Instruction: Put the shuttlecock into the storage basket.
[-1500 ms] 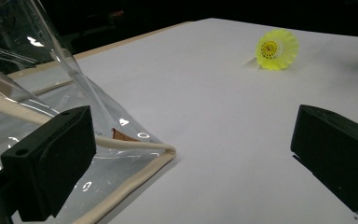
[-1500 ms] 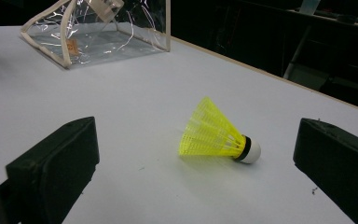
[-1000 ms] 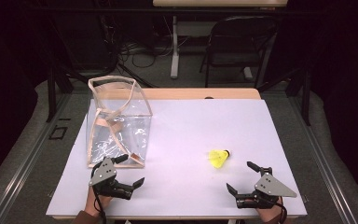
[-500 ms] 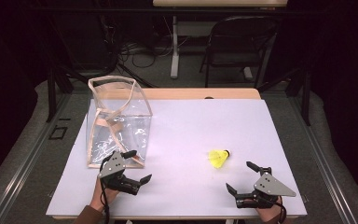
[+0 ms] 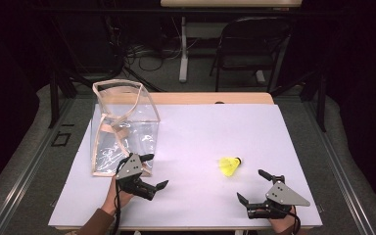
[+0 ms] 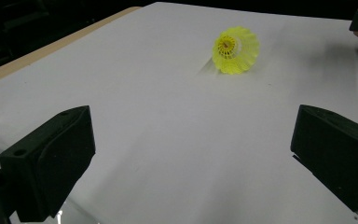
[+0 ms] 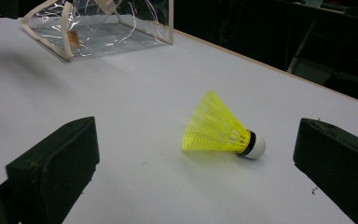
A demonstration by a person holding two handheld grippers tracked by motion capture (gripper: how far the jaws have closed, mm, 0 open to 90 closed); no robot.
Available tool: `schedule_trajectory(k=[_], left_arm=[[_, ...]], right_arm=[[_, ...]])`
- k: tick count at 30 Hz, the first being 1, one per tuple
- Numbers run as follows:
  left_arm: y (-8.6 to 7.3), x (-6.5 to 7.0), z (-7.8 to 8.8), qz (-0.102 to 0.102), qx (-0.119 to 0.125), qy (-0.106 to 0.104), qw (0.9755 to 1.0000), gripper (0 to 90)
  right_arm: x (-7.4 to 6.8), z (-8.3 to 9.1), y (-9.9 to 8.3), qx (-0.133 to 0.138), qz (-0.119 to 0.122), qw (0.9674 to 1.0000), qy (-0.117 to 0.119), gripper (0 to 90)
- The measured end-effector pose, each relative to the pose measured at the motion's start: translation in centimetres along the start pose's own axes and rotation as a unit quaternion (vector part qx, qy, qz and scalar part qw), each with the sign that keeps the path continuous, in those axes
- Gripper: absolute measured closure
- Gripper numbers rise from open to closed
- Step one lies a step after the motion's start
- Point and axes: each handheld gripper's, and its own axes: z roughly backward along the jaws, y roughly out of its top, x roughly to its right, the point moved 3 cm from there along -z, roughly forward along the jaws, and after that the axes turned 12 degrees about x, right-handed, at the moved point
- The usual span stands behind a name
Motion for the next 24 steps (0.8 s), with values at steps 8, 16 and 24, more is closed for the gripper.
schedule_trajectory(k=[8, 16, 24], left_arm=[[0.6, 0.0, -1.9, -0.005, -0.01, -0.02, 0.9997, 0.0], [1.1, -0.1, -3.4, -0.009, -0.019, -0.036, 0.9991, 0.0], [1.8, -0.2, -4.7, -0.015, -0.022, -0.047, 0.9986, 0.0]], right_arm=[[0.1, 0.0, -0.1, -0.001, -0.004, 1.0, -0.001, 0.0], [0.1, 0.0, -0.1, -0.004, -0.004, 1.0, -0.001, 0.0], [0.1, -0.1, -0.1, -0.006, -0.002, 1.0, 0.0, 0.0]])
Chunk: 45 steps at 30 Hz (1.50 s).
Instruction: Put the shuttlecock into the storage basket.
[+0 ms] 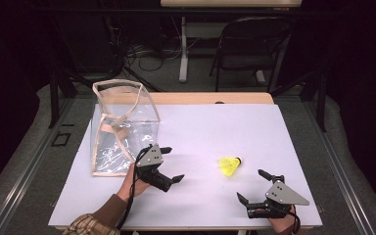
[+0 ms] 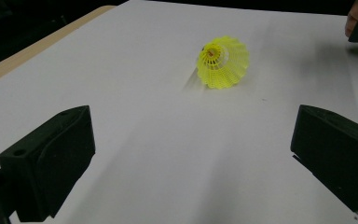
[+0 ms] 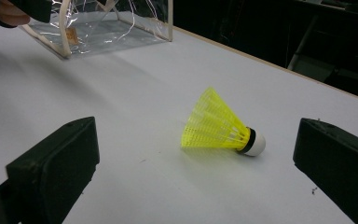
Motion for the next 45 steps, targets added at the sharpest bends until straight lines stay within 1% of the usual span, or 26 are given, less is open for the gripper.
schedule_trajectory(k=[3, 9, 12, 13, 15, 19, 20, 21, 24, 25, 29, 30, 31, 35, 37, 38, 39, 41, 45], left_arm=[[0.5, 0.0, -0.8, -0.007, -0.003, -0.009, 0.9999, 0.0], [0.9, 0.0, -1.7, -0.01, -0.006, -0.017, 0.9998, 0.0], [1.5, 0.0, -2.3, -0.016, -0.009, -0.021, 0.9996, 0.0], [1.5, 0.0, -2.3, -0.016, -0.009, -0.021, 0.9996, 0.0], [2.0, -0.1, -2.9, -0.019, -0.01, -0.028, 0.9994, 0.0], [2.1, -0.2, -3.5, -0.023, -0.01, -0.031, 0.9992, 0.0], [2.2, -0.3, -3.8, -0.023, -0.006, -0.03, 0.9992, 0.0], [2.3, -0.4, -4.1, -0.023, -0.008, -0.036, 0.9991, 0.0], [2.5, -0.5, -4.7, -0.028, -0.011, -0.037, 0.9989, 0.0], [2.6, -0.5, -4.9, -0.032, -0.013, -0.038, 0.9987, 0.0], [3.0, -0.4, -5.8, -0.038, -0.017, -0.044, 0.9982, 0.0], [3.0, -0.4, -5.8, -0.038, -0.017, -0.044, 0.9982, 0.0], [3.2, -0.4, -6.4, -0.039, -0.018, -0.047, 0.998, 0.0], [3.2, -0.5, -7.4, -0.039, -0.025, -0.051, 0.9976, 0.0], [3.2, -0.5, -7.6, -0.038, -0.027, -0.053, 0.9975, 0.0], [3.2, -0.5, -8.1, -0.037, -0.029, -0.054, 0.9974, 0.0], [3.2, -0.5, -8.1, -0.037, -0.029, -0.054, 0.9974, 0.0], [3.3, -0.5, -8.8, -0.039, -0.033, -0.061, 0.9968, 0.0], [3.4, -0.3, -9.3, -0.043, -0.035, -0.065, 0.9964, 0.0]], right_arm=[[0.0, 0.0, -0.1, -0.003, -0.001, 1.0, 0.0, 0.0], [0.0, -0.1, -0.1, 0.0, 0.0, 1.0, 0.002, 0.0], [0.0, -0.1, 0.0, 0.0, 0.001, 1.0, 0.003, 0.0], [0.0, -0.1, 0.0, 0.0, 0.0, 1.0, 0.003, 0.0], [0.0, -0.1, 0.0, -0.001, 0.0, 1.0, 0.003, 0.0], [0.0, -0.1, 0.0, 0.0, 0.001, 1.0, 0.002, 0.0], [0.0, -0.1, -0.1, -0.002, -0.001, 1.0, 0.002, 0.0], [0.1, -0.1, -0.1, -0.005, -0.002, 1.0, 0.003, 0.0], [0.1, -0.1, -0.1, -0.005, -0.002, 1.0, 0.003, 0.0], [0.1, -0.1, -0.1, -0.005, -0.003, 1.0, 0.003, 0.0], [0.0, -0.1, -0.1, -0.002, -0.002, 1.0, 0.003, 0.0], [0.0, -0.1, -0.1, -0.003, -0.002, 1.0, 0.003, 0.0], [0.0, -0.1, -0.1, -0.005, -0.002, 1.0, 0.003, 0.0], [0.0, -0.1, -0.1, -0.005, -0.003, 1.0, 0.003, 0.0], [0.0, -0.1, -0.1, -0.004, -0.004, 1.0, 0.003, 0.0], [0.1, -0.1, -0.1, -0.005, -0.004, 1.0, 0.003, 0.0], [0.1, -0.1, -0.1, -0.005, -0.004, 1.0, 0.003, 0.0], [0.1, -0.1, -0.1, -0.005, -0.004, 1.0, 0.003, 0.0], [0.1, -0.1, -0.2, -0.008, -0.004, 1.0, 0.004, 0.0]])
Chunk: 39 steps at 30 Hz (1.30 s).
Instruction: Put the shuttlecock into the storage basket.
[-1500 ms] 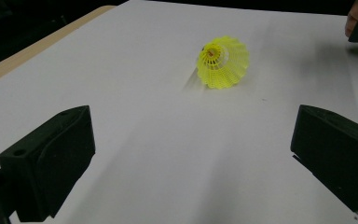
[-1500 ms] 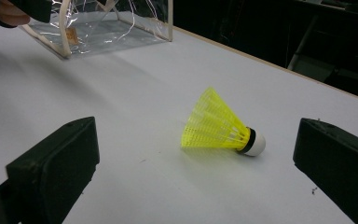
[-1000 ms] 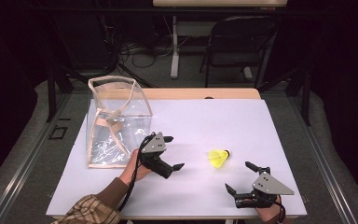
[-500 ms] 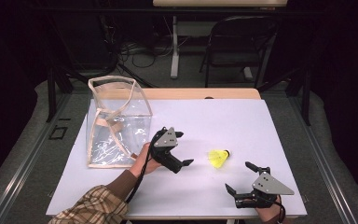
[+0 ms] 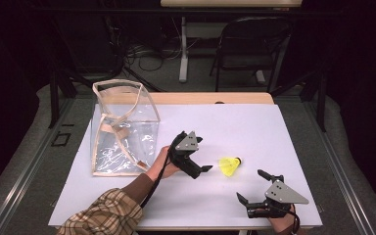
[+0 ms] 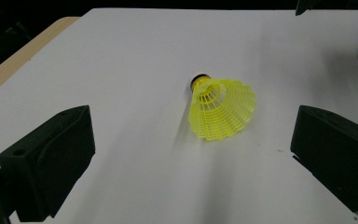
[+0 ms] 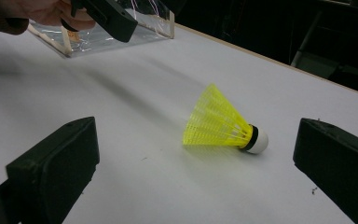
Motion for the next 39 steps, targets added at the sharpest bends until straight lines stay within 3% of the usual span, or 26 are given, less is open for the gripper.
schedule_trajectory(k=[10, 19, 26, 37, 39], left_arm=[[0.4, 0.0, -1.9, -0.007, -0.01, -0.008, 0.9999, 0.0], [-0.1, -0.1, -3.8, -0.015, -0.033, -0.027, 0.999, 0.0], [-0.3, -0.2, -4.7, -0.021, -0.05, -0.029, 0.9981, 1.3], [-0.7, -0.1, -6.2, -0.025, -0.075, -0.035, 0.9963, 9.3], [-0.9, 0.0, -6.6, -0.025, -0.081, -0.035, 0.9958, 14.8]], right_arm=[[0.0, 0.0, 0.0, 0.002, 0.0, 1.0, 0.001, 0.0], [0.0, 0.0, 0.0, 0.001, -0.002, 1.0, 0.002, 0.0], [0.0, 0.0, 0.0, 0.001, -0.001, 1.0, 0.002, 0.0], [0.0, -0.1, -0.1, -0.002, -0.004, 1.0, 0.003, 0.0], [0.0, 0.0, -0.1, -0.002, -0.004, 1.0, 0.004, 0.0]])
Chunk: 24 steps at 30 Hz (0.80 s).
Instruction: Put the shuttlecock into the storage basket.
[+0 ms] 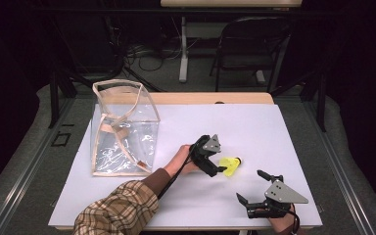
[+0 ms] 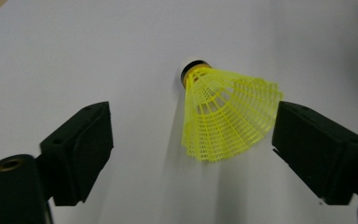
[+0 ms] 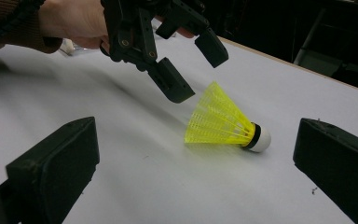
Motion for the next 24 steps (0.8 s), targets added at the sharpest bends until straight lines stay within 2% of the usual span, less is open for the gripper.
schedule_trajectory(k=[2, 7, 12, 14, 19, 20, 24], left_arm=[[0.0, 0.0, -0.1, -0.001, -0.002, 0.002, 1.0, 15.9], [-0.2, 0.2, -0.6, -0.007, -0.012, 0.004, 0.9999, 30.9], [-0.2, 0.3, -0.9, -0.018, -0.01, 0.009, 0.9998, 44.7], [-0.1, 0.2, -0.8, -0.023, -0.008, 0.008, 0.9997, 53.0], [-0.3, 0.0, -0.9, -0.02, -0.007, 0.008, 0.9997, 62.7], [-0.5, -0.1, -1.1, -0.021, -0.009, 0.001, 0.9997, 65.0], [-0.6, -0.1, -1.3, -0.023, -0.009, -0.003, 0.9997, 71.3]], right_arm=[[0.0, 0.0, 0.0, 0.0, -0.001, 1.0, 0.0, 0.0], [0.1, 0.0, 0.0, 0.0, -0.001, 1.0, 0.0, 0.0], [0.0, 0.0, 0.0, 0.0, 0.0, 1.0, 0.0, 0.0], [0.0, 0.0, 0.0, 0.0, 0.0, 1.0, 0.0, 0.0], [0.0, 0.0, 0.0, -0.001, 0.0, 1.0, 0.0, 0.0], [0.0, -0.1, -0.1, -0.002, 0.0, 1.0, -0.001, 0.0], [0.0, -0.1, -0.1, -0.003, 0.001, 1.0, 0.0, 0.0]])
